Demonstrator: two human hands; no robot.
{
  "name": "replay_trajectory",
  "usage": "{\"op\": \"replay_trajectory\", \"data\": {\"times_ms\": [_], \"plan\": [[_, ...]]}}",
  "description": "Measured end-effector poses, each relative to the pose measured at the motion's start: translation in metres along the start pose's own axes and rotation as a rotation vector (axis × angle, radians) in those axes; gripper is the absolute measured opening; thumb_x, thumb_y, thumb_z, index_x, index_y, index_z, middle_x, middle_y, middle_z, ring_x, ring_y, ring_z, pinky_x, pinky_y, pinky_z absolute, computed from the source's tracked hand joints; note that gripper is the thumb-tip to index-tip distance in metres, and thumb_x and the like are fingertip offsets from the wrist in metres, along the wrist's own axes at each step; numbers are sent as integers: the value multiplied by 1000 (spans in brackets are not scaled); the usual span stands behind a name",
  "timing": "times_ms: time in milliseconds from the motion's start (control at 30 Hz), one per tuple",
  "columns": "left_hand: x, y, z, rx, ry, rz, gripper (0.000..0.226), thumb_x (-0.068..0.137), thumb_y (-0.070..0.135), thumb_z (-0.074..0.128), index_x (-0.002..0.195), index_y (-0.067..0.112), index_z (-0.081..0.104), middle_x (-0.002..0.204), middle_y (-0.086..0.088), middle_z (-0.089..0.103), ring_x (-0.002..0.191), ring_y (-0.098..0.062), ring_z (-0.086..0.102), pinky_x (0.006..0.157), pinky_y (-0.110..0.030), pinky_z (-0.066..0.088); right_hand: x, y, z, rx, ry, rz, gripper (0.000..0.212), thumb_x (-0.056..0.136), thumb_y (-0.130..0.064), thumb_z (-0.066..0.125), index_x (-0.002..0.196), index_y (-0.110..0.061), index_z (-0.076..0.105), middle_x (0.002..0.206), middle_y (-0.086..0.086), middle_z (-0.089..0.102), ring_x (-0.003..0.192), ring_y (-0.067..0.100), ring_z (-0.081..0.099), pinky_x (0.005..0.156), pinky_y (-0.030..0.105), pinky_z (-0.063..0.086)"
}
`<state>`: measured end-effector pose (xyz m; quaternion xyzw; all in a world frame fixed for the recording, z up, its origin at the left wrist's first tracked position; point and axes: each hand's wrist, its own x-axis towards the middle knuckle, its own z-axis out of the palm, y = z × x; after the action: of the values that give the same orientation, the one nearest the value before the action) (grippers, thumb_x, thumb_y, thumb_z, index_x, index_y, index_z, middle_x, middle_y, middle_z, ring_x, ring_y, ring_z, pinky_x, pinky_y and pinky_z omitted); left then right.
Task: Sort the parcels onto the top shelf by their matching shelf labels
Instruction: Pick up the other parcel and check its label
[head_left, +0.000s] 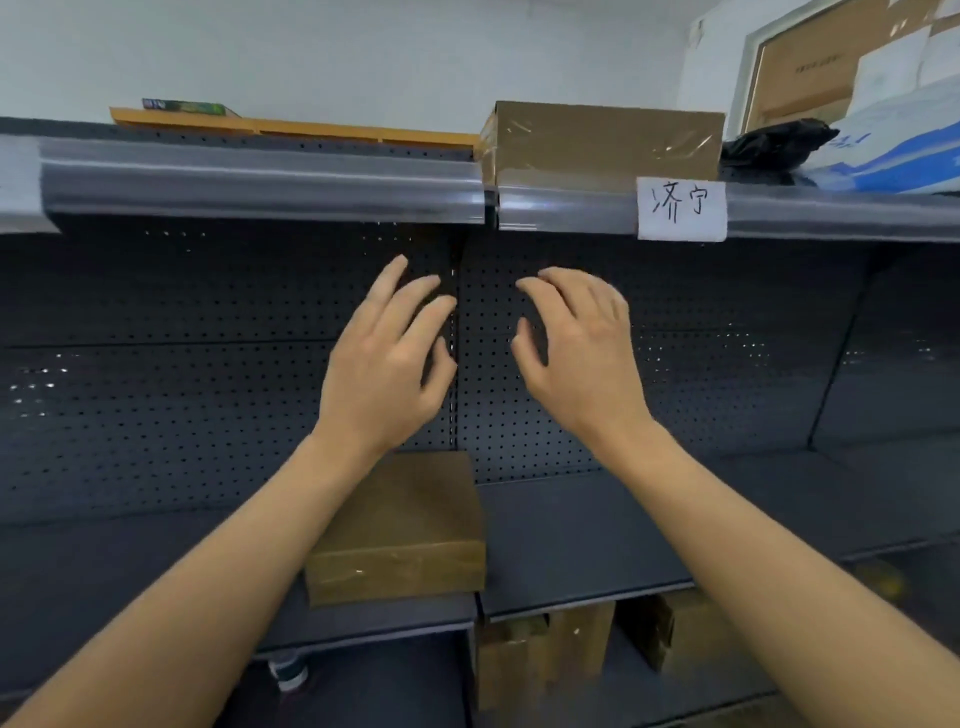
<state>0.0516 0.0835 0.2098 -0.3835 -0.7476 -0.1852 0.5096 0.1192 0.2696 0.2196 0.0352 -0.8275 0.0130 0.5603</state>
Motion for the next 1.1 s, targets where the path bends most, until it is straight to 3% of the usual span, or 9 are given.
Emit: {"op": "replay_trajectory", "data": {"times_ms": [100,300,433,567,667,733,900,967,1100], "plan": [[-60,-5,11,-32,-147,-67,41,95,21,46,127,2,64,131,-16,65,136,-38,48,109,-49,44,-50,-12,24,-3,-87,22,36,91,-20,59,122,-7,70,123,14,70,118,33,62,106,50,42],[-193,-31,43,0,-526,-340,50,91,31,39,122,5,68,127,-18,68,126,-39,58,100,-51,52,-161,-26,85,8,-515,214,40,88,-25,60,122,-6,71,121,17,72,110,39,68,94,50,53],[-242,-49,55,-22,-645,-469,52,90,34,37,122,6,67,129,-19,65,126,-42,55,96,-54,53,-207,-28,115,2,-743,323,39,92,-29,55,119,-7,71,122,18,71,110,40,67,91,48,54],[-255,-64,67,34,-782,-566,69,91,55,28,143,16,53,148,-19,51,139,-46,41,104,-55,46,-219,-32,139,75,-856,439,49,102,-40,46,143,-14,53,145,15,55,129,38,53,103,47,46],[-250,-73,76,56,-930,-591,80,89,74,20,157,32,21,167,-12,14,151,-43,13,116,-52,28,-217,-35,157,240,-894,617,65,102,-52,42,157,-19,33,159,18,39,141,40,41,112,49,41],[-247,-78,83,18,-971,-632,78,92,73,28,158,35,13,169,-8,0,152,-41,5,117,-52,25,-215,-39,166,359,-902,752,72,101,-56,41,160,-19,25,161,20,36,144,41,38,115,50,39],[-248,-84,93,-229,-904,-894,78,93,64,46,158,33,15,168,-13,-7,148,-43,23,111,-52,38,-209,-46,174,586,-860,1038,87,101,-50,51,164,-15,2,159,14,44,144,37,42,115,41,39],[-250,-86,96,-241,-889,-920,81,93,59,52,158,32,13,167,-19,-1,142,-43,37,105,-49,44,-210,-45,176,654,-803,1148,90,98,-47,60,164,-12,10,151,12,52,144,34,45,113,39,39],[-250,-85,100,-298,-820,-964,82,90,52,61,158,29,22,161,-24,22,139,-40,41,106,-46,42,-207,-40,174,688,-751,1188,60,93,-41,70,142,-11,53,115,-1,65,119,25,62,91,29,45]]}}
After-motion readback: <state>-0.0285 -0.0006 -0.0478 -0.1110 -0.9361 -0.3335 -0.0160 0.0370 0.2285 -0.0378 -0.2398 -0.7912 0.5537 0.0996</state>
